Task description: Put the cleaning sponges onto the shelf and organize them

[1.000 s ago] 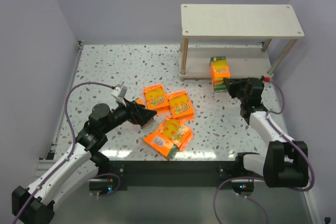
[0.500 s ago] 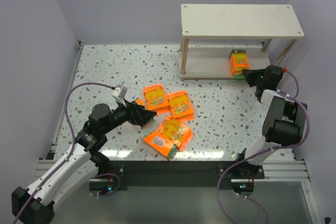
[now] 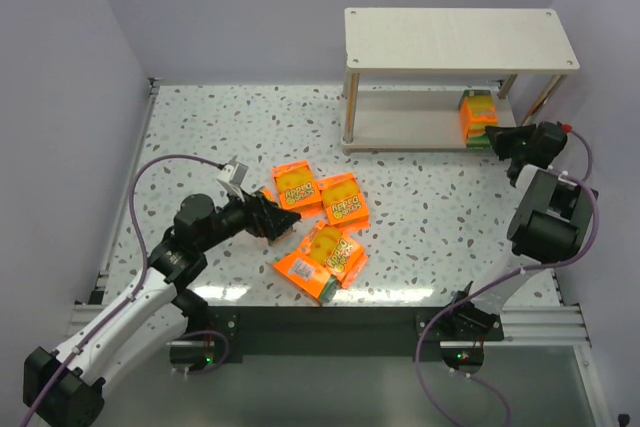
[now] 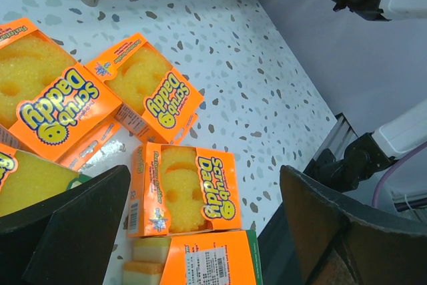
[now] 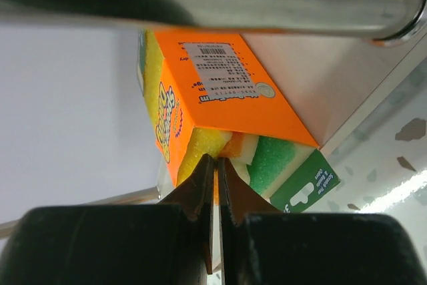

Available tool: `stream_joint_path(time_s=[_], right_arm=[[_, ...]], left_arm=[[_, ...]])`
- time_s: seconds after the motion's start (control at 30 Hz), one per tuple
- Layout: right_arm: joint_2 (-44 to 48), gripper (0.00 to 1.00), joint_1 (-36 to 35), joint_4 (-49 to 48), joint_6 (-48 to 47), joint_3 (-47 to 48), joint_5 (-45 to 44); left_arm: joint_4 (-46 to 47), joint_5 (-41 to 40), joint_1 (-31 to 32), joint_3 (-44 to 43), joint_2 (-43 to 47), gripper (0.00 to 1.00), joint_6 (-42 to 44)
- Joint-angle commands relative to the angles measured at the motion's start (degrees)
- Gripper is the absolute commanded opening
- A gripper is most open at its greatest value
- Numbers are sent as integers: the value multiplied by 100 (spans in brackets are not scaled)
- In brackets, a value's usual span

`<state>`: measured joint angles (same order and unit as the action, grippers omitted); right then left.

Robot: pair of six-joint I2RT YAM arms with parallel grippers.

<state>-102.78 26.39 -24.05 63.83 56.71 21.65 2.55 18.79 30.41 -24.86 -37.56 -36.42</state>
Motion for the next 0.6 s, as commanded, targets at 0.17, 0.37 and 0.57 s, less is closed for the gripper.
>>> stream_joint_path(time_s=[0.17,0.37,0.57], right_arm=[[-391,0,226,-249,-222,473,349],[-594,6,226,-468,-152,631,471],[-515,42,226,-978,129,421,472]], left_arm=[[440,169,0,-54,-32,100,-49],[492,196,0,-10,-58,100,-93],[492,213,0,-10,3,100,-119]])
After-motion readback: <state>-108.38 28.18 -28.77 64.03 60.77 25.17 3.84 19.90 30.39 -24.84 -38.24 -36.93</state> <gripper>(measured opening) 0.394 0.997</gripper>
